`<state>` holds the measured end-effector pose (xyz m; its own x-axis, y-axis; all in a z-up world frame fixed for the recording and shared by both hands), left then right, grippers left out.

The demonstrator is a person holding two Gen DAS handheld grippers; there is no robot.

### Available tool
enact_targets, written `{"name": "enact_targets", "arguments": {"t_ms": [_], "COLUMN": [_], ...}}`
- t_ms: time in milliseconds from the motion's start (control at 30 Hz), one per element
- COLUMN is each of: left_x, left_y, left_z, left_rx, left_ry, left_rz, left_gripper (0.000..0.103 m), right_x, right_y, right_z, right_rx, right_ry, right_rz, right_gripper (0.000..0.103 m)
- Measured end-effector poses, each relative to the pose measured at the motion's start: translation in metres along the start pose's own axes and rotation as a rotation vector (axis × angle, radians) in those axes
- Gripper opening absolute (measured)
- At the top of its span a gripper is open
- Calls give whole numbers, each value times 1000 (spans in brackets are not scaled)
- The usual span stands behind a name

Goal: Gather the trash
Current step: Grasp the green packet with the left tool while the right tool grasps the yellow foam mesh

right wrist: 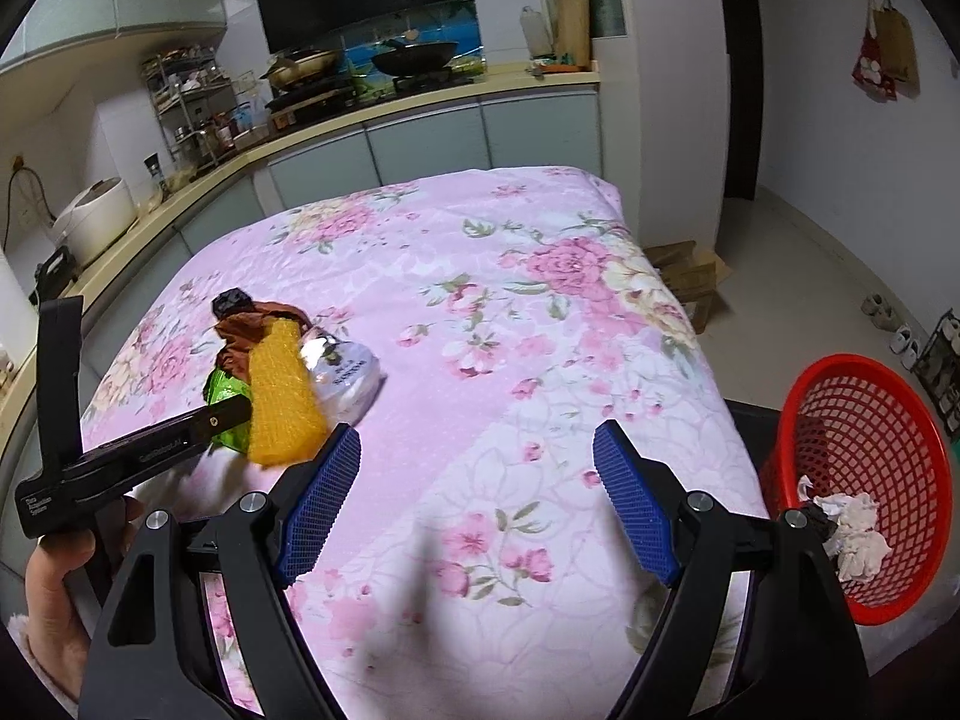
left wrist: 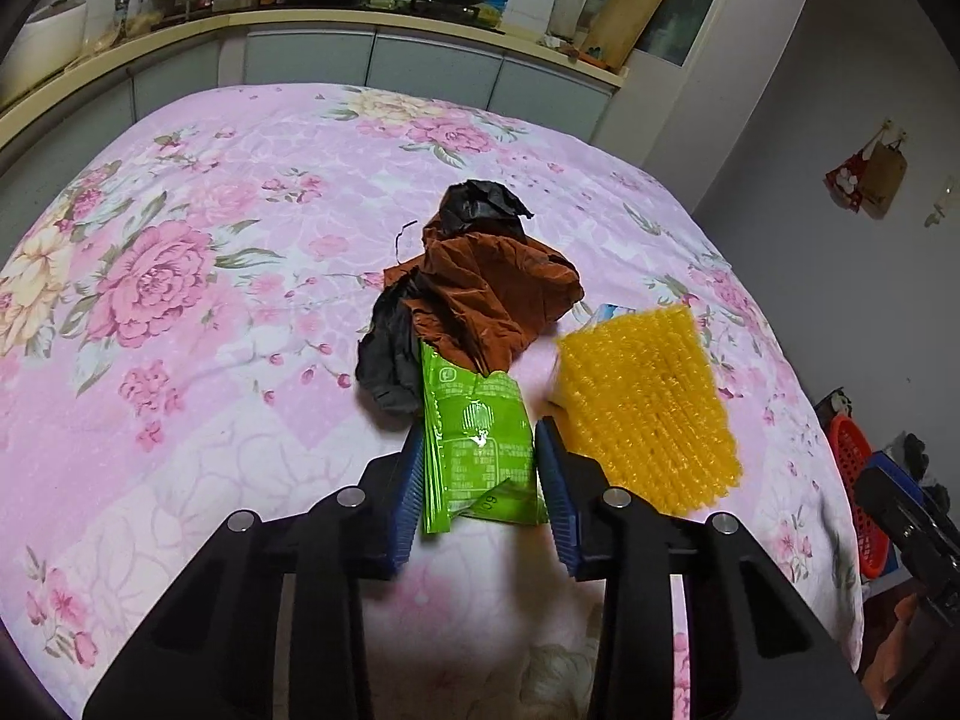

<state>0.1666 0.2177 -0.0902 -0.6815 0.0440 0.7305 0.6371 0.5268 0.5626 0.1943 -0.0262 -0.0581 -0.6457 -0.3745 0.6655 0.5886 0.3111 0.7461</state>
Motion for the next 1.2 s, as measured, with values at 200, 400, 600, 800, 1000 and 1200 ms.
{"name": "enact_targets", "arguments": {"t_ms": [200,400,600,800,1000,1200], "left_x": [24,51,67,70,72,71], "left_y": [-4,-4,-1,1,2,1], "left_z": [13,26,44,59,67,68], "left_rx": [27,36,66,96,110,113], "left_ry": [3,43,67,75,77,75], "left_rz": [-39,-103,-142,-147,-150,-146], "left_gripper": [34,34,34,34,34,34], "right_x": [-6,-15,-31,-60,-80,-80], "right_y": [4,12,25,30,25,24], "right_z": [18,46,77,97,103,103], "right_rx": [47,108,180,236,244,253], "right_ry": [25,80,126,131,136,149], "right_rz": [2,-4,-11,18,75,80], "right_gripper": [77,77,77,77,64,47]}}
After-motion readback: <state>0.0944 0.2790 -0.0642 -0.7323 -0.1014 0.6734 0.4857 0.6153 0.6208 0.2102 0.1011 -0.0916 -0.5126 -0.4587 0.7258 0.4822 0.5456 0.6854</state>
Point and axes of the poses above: each gripper's, at about its wrist camera, not at the fingertips, and x roughly against the way its jaws point, z to its left, y to its top, the point moved 1 cm from there along -x, roughly the way its jaws point, and after that the axes turned 11 degrees about x, right-handed, at the moved point
